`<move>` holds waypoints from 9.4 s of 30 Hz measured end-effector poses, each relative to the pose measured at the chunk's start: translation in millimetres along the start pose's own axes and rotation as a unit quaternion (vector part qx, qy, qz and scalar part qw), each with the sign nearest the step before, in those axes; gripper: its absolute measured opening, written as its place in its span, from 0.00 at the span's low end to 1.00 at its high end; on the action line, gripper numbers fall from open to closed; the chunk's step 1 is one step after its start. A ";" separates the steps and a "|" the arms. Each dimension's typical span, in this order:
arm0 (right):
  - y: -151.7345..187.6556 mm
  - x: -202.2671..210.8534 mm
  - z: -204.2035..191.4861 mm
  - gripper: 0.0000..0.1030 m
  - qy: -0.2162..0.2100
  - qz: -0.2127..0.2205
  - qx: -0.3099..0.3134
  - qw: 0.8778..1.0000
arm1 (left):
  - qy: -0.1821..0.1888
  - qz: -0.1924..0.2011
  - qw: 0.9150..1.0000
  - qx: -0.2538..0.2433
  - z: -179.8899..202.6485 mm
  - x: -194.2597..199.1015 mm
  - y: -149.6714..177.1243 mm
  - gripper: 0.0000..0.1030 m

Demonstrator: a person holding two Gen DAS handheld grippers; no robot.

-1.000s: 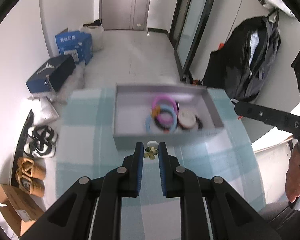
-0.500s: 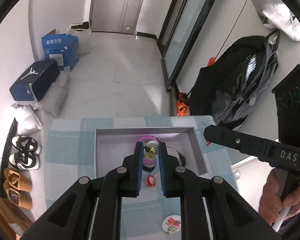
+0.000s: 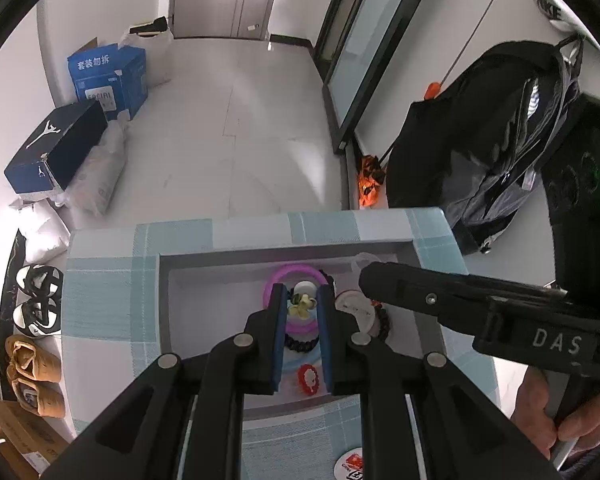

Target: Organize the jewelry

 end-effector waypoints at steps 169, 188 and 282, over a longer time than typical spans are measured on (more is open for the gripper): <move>56.6 56.2 -84.2 0.40 -0.007 0.085 0.192 0.978 | -0.016 0.051 0.998 0.028 -34.7 64.4 33.5 0.09; -7.1 15.9 -16.1 0.40 0.016 0.060 0.109 0.992 | 0.018 -0.010 1.000 0.017 -16.1 0.9 4.4 0.09; 133.5 147.9 -47.1 0.94 0.119 0.188 0.165 0.961 | -0.121 0.133 0.983 0.029 -2.1 131.9 104.2 0.81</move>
Point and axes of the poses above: each gripper's, at about its wrist camera, not at the fingertips, and x roughly against the way its jaws point, z to its right, y to its underside, the point moved 10 cm from there along -x, roughly the way its jaws point, and after that the axes turned 1 degree about -y, right-handed, at the moved point
